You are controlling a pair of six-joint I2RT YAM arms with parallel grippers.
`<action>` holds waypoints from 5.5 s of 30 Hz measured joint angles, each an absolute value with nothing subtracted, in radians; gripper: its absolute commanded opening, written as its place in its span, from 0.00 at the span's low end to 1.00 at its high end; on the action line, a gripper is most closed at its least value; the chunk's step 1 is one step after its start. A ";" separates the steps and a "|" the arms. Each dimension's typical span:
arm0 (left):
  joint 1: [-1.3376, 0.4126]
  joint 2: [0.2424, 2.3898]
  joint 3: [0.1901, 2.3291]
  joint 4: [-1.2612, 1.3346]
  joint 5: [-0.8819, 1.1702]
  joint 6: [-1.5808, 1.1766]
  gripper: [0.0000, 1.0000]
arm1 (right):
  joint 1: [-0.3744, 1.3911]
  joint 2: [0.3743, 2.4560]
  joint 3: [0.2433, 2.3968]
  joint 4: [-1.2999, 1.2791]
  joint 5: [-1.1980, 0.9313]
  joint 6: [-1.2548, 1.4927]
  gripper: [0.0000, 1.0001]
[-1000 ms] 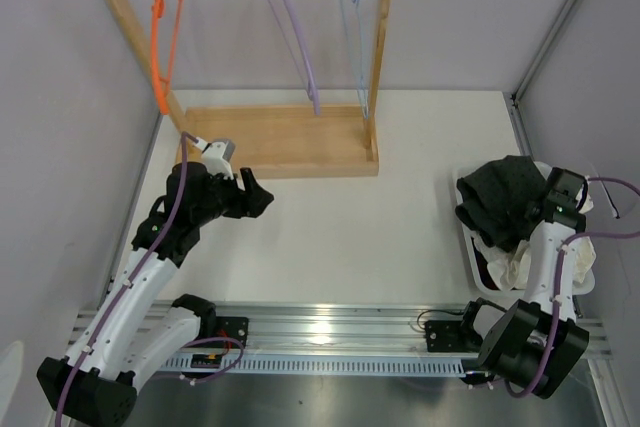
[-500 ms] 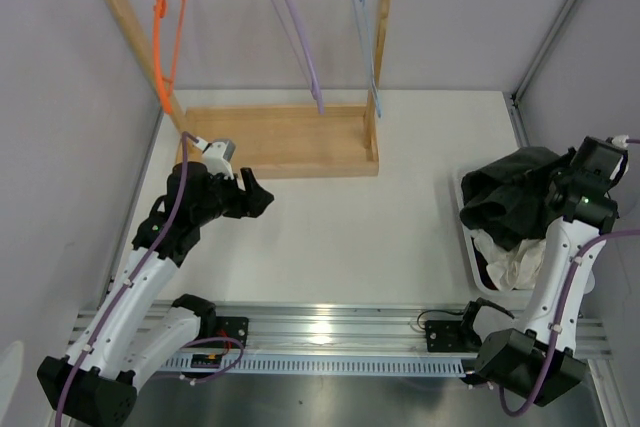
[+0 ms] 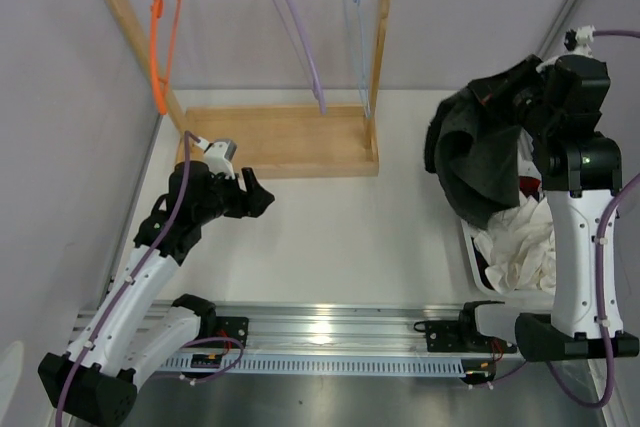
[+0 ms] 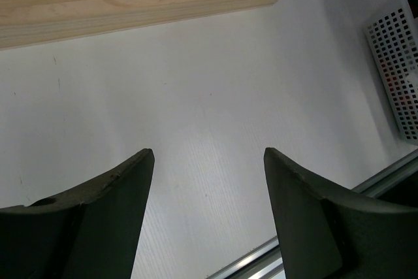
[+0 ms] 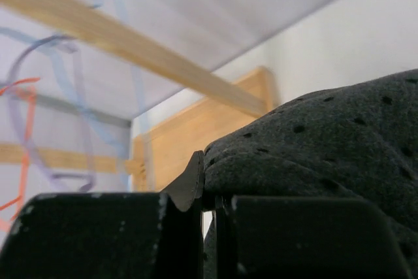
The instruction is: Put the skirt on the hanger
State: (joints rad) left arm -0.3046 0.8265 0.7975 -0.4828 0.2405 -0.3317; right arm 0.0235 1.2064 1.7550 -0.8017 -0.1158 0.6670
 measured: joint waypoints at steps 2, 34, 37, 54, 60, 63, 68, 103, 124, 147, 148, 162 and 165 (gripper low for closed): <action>-0.305 0.829 0.797 -0.483 0.240 -0.332 0.74 | 0.094 1.250 1.845 -0.797 -0.104 0.673 0.00; -0.421 1.209 0.632 -0.198 0.327 -0.605 0.73 | 0.454 0.983 0.878 -0.651 0.084 0.830 0.71; -0.437 1.311 0.619 -0.113 0.329 -0.656 0.73 | 0.446 0.981 0.865 -0.672 0.101 0.818 0.72; -0.488 1.573 0.787 0.168 0.345 -0.707 0.72 | 0.414 0.874 0.705 -0.751 0.124 0.834 0.42; -0.504 1.655 0.847 0.181 0.350 -0.697 0.70 | 0.409 0.873 0.676 -0.744 0.108 0.856 0.04; -0.505 1.697 0.880 0.185 0.367 -0.685 0.69 | 0.381 0.854 0.682 -0.757 0.107 0.855 0.00; -0.509 1.759 0.918 0.194 0.402 -0.663 0.67 | 0.278 0.791 0.743 -0.799 0.084 0.837 0.00; -0.402 1.293 1.028 -0.020 0.542 -0.763 0.00 | 0.048 0.984 1.238 -0.773 -0.142 0.734 0.00; -0.170 1.194 1.274 -0.467 0.471 -0.645 0.00 | 0.041 1.237 1.414 -0.527 -0.491 0.727 0.00; -0.160 0.671 0.606 -0.727 0.503 -0.717 0.00 | 0.348 0.580 0.615 -0.773 -0.348 0.926 0.00; -0.160 0.705 0.605 -0.712 0.500 -0.727 0.00 | 0.347 0.603 0.607 -0.765 -0.348 0.930 0.00; -0.141 1.216 0.652 -0.373 0.566 -0.869 0.00 | 0.111 1.290 0.796 -0.435 -0.483 0.875 0.00; -0.121 1.229 0.732 -0.361 0.588 -0.873 0.00 | 0.096 1.320 0.892 -0.434 -0.496 0.862 0.00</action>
State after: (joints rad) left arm -0.1211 1.2285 0.7319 -0.3611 0.5877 -0.8726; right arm 0.0956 1.3201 0.8921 -0.4339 -0.4965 0.8619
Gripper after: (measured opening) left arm 0.012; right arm 0.052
